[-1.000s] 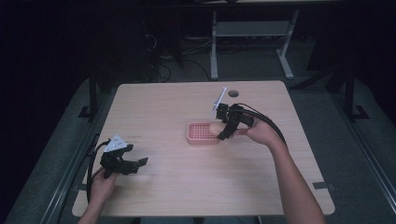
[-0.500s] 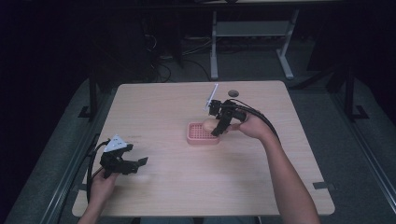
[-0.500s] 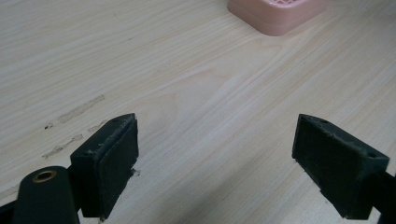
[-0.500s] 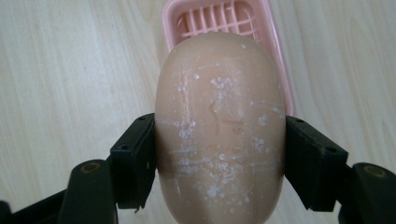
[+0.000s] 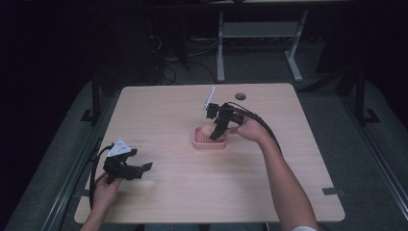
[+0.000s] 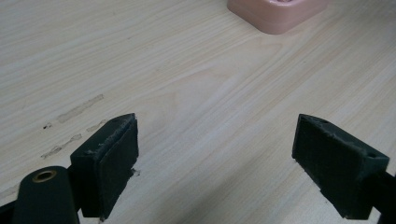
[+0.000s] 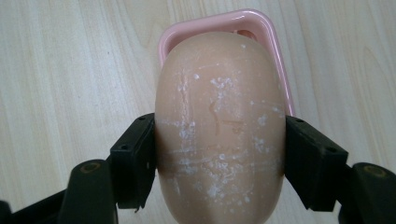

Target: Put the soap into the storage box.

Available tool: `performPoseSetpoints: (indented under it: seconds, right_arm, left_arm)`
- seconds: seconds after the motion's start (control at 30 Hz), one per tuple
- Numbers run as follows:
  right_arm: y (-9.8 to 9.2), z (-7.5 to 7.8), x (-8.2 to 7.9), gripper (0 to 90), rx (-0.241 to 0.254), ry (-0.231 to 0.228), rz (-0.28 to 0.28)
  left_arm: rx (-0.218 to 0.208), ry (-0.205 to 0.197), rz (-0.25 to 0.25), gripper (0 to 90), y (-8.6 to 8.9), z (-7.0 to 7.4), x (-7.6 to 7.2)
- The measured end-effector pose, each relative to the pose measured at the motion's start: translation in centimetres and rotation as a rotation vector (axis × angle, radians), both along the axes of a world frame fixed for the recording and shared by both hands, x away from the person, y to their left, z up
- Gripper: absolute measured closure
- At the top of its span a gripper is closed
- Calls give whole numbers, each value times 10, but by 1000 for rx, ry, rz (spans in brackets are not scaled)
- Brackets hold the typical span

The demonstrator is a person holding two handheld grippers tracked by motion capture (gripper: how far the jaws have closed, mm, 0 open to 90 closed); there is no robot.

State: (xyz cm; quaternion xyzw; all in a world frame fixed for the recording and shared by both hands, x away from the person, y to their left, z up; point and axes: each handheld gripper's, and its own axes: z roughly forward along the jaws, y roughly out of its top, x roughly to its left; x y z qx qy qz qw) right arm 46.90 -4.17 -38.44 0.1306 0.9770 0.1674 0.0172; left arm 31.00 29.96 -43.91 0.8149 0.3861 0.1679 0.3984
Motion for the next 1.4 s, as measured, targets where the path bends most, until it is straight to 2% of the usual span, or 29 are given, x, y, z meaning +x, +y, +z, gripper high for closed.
performPoseSetpoints:
  seconds: [0.1,0.3,0.77,1.4]
  right_arm:
    - [0,-4,1,317,10,5,-1]
    - [2,-13,5,317,-1,16,-11]
    - [9,-22,8,316,-3,25,-4]
    - [14,-30,12,316,-9,44,-3]
  left_arm:
    - [1,-1,-1,142,0,0,0]
    - [1,-1,-3,142,1,0,0]
    - [-15,8,-8,142,0,0,-1]
    - [-13,7,-8,143,0,0,-1]
